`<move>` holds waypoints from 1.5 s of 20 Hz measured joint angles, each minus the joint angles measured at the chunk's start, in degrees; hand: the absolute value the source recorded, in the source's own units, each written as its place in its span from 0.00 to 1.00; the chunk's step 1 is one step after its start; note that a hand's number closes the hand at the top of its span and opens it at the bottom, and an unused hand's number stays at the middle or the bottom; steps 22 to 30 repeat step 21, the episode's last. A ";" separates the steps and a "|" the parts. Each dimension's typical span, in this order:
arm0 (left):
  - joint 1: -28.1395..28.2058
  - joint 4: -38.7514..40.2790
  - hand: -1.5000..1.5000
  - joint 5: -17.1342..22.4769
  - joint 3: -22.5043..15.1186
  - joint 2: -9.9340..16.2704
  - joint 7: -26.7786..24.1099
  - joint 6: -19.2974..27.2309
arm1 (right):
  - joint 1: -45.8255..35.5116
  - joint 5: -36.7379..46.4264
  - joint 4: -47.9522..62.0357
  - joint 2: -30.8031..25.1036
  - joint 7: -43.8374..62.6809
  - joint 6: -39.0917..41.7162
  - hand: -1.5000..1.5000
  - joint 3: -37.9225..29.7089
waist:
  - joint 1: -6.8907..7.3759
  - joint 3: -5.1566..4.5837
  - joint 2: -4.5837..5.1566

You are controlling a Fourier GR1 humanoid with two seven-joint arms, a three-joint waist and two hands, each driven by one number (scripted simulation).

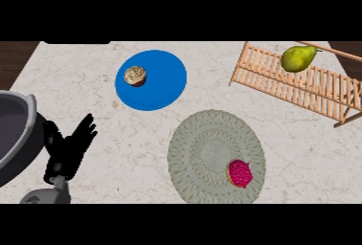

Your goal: Pick the pear from the placemat and place it in the tiered shelf

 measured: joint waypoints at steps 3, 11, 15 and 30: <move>0.43 -0.33 0.50 -0.01 0.07 -0.41 -0.21 0.16 | 0.50 -0.74 -1.39 -1.40 0.07 -2.92 0.00 -1.55 | -0.10 -0.01 -0.04; 0.52 -0.14 0.50 0.55 1.29 0.25 -0.13 -0.57 | 4.74 0.44 -6.38 -8.02 5.21 -8.61 0.00 -5.21 | -0.83 -0.06 -0.20; 0.55 0.22 0.50 0.25 1.55 0.00 -0.40 -0.13 | 9.06 -3.47 -10.32 -12.54 7.04 -6.39 0.00 -10.11 | -1.32 -0.03 -0.34; 1.11 0.00 0.50 0.31 1.83 -0.07 -0.54 -0.66 | 19.00 -12.12 -17.41 -16.52 7.36 0.86 0.00 -17.24 | -1.42 -0.02 -0.35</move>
